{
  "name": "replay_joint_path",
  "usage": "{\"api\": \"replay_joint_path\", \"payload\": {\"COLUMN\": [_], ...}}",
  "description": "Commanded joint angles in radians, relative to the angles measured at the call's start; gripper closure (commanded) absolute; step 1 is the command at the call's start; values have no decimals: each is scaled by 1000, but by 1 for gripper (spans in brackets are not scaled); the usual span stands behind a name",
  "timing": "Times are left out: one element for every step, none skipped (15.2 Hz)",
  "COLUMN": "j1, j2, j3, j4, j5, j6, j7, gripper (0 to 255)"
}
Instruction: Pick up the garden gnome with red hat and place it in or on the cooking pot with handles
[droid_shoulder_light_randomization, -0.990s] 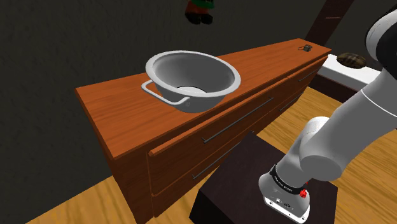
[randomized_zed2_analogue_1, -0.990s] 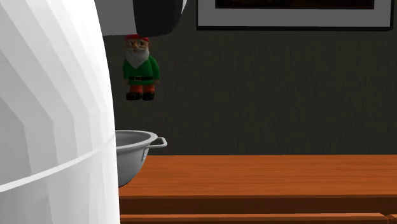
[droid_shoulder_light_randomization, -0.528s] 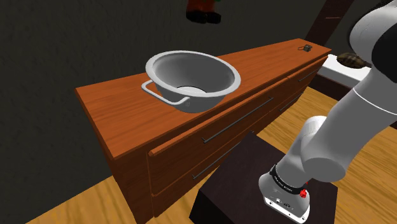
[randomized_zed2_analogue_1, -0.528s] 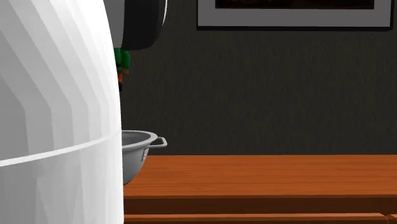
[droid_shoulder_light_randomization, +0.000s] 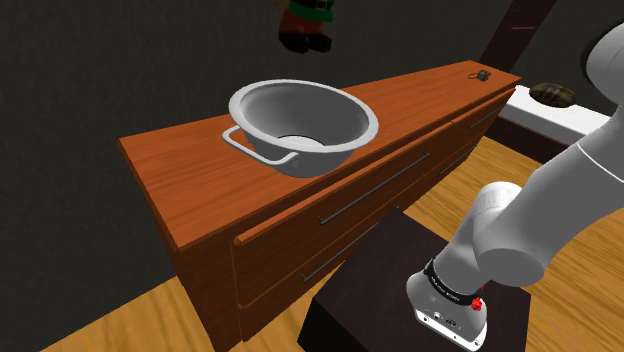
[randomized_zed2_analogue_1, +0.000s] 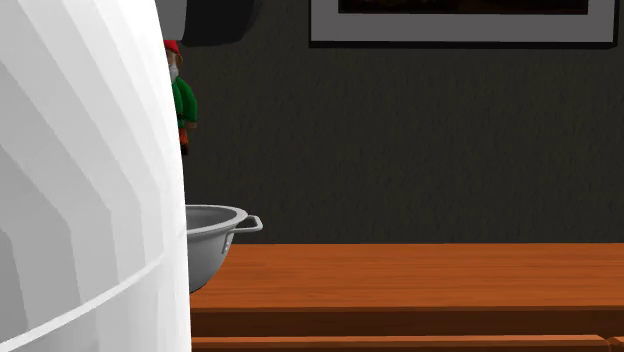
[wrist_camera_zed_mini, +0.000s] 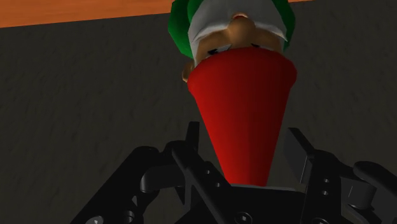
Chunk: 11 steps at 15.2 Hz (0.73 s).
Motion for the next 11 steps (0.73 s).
{"api": "replay_joint_path", "payload": {"j1": [0,0,1,2,2,3,4,5,5,6,7], "j2": [-43,-60,-77,-92,-107,-121,-134,-147,-160,-172,-183], "j3": [-10,-14,-17,-20,-23,-26,-28,-30,-32,-34,-36], "j4": [-85,-122,-157,-190,-222,-253,-284,-313,-341,-369,-396], "j5": [10,14,16,19,21,23,24,25,26,27,28], "j6": [46,65,84,102,119,136,153,169,185,200,215], "j7": [4,7,10,12,15,17,20,22,25,27,30], "gripper": [255,255,255,255,255,255,255,255,255,255,255]}}
